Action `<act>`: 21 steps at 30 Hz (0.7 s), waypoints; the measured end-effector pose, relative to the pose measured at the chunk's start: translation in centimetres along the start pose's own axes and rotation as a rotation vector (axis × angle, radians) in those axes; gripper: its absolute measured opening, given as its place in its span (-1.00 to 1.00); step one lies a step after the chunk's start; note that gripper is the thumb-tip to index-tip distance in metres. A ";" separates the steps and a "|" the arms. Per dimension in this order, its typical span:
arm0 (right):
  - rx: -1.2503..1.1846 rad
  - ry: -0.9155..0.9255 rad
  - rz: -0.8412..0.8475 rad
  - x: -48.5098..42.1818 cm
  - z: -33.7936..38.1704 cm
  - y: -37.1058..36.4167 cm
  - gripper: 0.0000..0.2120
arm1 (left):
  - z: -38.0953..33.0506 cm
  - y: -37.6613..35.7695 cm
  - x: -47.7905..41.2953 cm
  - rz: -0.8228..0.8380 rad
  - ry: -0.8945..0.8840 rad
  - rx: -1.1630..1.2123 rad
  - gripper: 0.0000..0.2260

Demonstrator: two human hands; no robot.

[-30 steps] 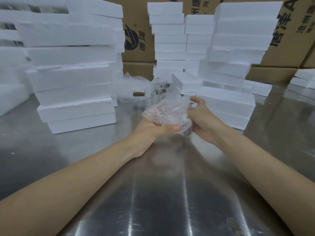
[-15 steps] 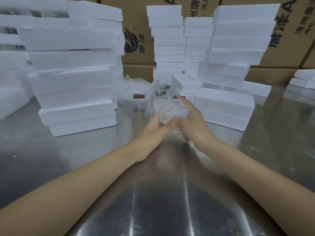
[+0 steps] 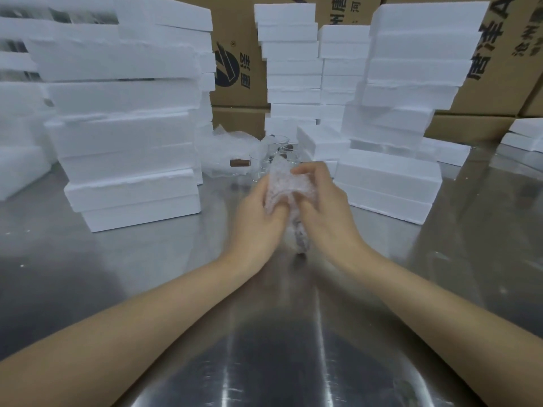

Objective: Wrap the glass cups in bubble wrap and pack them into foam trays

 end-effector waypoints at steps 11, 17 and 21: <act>0.202 0.057 0.001 -0.2 0.8 0.3 -0.68 | -2.7 0.2 0.7 0.028 -0.388 -0.433 -0.42; 0.116 0.022 0.164 -0.3 0.9 -0.9 -0.65 | -0.9 1.7 -0.4 -0.084 -0.182 -0.141 -0.52; -0.473 -0.325 0.306 -0.9 -1.8 -0.8 -0.54 | 2.8 1.8 -1.5 -0.174 0.230 0.188 -0.65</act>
Point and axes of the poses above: each hand's wrist, its own x-axis away from the middle knuckle, its own y-axis out of the back of the hand, z = x × y, the point moved 6 cm from there along -x, towards the middle knuckle, and after that the axes turned 12 degrees about -x, right-handed, at the moved point
